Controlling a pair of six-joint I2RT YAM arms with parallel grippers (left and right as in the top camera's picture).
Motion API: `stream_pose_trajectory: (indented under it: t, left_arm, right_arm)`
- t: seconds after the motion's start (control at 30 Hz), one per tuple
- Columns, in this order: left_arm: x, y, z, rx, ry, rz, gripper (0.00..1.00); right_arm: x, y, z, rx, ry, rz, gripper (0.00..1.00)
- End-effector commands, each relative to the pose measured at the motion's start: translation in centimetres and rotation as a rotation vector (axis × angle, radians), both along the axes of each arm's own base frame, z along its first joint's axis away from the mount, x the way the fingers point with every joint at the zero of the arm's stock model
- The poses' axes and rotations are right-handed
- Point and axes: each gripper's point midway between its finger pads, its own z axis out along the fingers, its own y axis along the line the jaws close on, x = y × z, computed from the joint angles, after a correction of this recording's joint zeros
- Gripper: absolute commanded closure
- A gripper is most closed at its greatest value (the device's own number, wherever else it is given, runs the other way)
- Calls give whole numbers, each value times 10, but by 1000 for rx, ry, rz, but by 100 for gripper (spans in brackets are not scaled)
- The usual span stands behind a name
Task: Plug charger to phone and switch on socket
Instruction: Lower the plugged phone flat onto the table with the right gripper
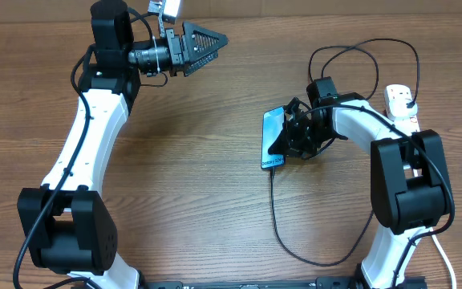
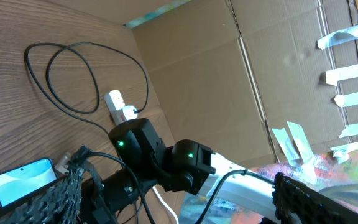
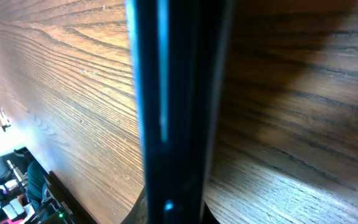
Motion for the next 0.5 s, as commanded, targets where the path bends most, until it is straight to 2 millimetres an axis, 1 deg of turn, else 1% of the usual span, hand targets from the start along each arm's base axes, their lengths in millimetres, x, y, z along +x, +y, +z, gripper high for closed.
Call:
stream_pose_trajectory:
  t: [0.0,0.07,0.13,0.2,0.23,0.27,0.33,0.47]
  left_arm:
    - [-2,-1,8,4,-42,-2,0]
    - [-2,-1,8,4,-41,-2,0]
    - [-2,-1,8,4,-41,-2,0]
    - [-2,-1,8,4,-41,-2,0]
    - [-2,-1,8,4,-41,-2,0]
    - [-2,-1,8,4,-41,-2,0]
    - [-2,-1,8,4,-42,-2,0]
    - [-2,-1,8,4,-41,-2,0]
  right_arm:
    - [-3,12,4,23,7,4,94]
    - [-2,20,3,21,-5,8,93]
    - [0,24,-2,-25,-13,-8,93]
    - [-3,34,-1,-20,-27,22,92]
    - [-3,36,-1,-20,-28,25,92]
    - [-5,39,-2,-32,-33,37,84]
    - [-5,38,-5,-53,-39,40,80]
    - [-3,33,-8,-87,-49,35,77]
